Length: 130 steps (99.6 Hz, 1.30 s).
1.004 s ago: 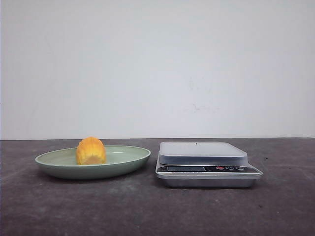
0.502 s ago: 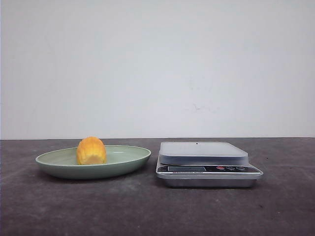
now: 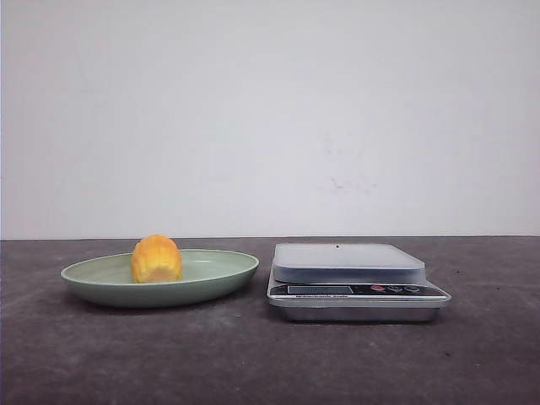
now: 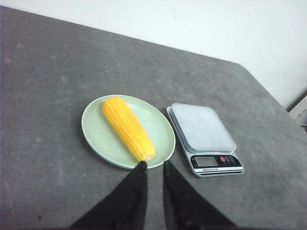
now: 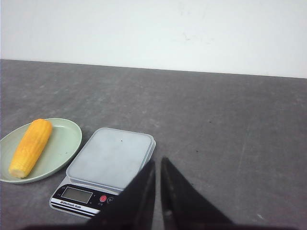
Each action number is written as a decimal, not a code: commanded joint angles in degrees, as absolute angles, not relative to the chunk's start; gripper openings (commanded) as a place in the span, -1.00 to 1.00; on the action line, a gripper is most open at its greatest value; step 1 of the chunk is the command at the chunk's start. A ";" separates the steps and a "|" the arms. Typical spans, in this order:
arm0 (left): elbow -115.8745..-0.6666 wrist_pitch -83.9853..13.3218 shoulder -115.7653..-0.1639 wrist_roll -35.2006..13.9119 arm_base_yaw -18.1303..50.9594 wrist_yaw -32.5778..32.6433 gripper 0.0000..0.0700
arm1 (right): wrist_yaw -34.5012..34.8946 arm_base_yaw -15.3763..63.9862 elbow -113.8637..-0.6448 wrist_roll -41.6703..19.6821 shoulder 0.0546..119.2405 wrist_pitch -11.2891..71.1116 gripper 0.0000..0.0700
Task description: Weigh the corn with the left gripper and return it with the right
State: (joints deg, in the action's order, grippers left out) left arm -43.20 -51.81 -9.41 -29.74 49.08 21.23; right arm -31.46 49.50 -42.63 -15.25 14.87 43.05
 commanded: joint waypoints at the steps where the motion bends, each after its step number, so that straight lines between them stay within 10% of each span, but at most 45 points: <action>1: -43.79 -51.57 -9.39 -29.15 49.45 21.58 -0.95 | -31.48 50.11 -43.16 -15.90 14.92 42.61 -0.97; 66: -43.75 -51.40 -8.93 -29.06 48.49 21.61 -0.96 | -31.51 50.11 -43.16 -15.90 14.92 42.44 -0.97; 96: -37.71 -45.10 -5.08 -21.69 30.72 35.51 -0.96 | -31.48 50.11 -43.16 -15.90 14.87 42.41 -0.97; 130: -24.75 -25.06 -0.25 -19.42 14.15 31.46 -0.96 | -31.51 50.11 -43.18 -15.90 14.79 42.41 -0.97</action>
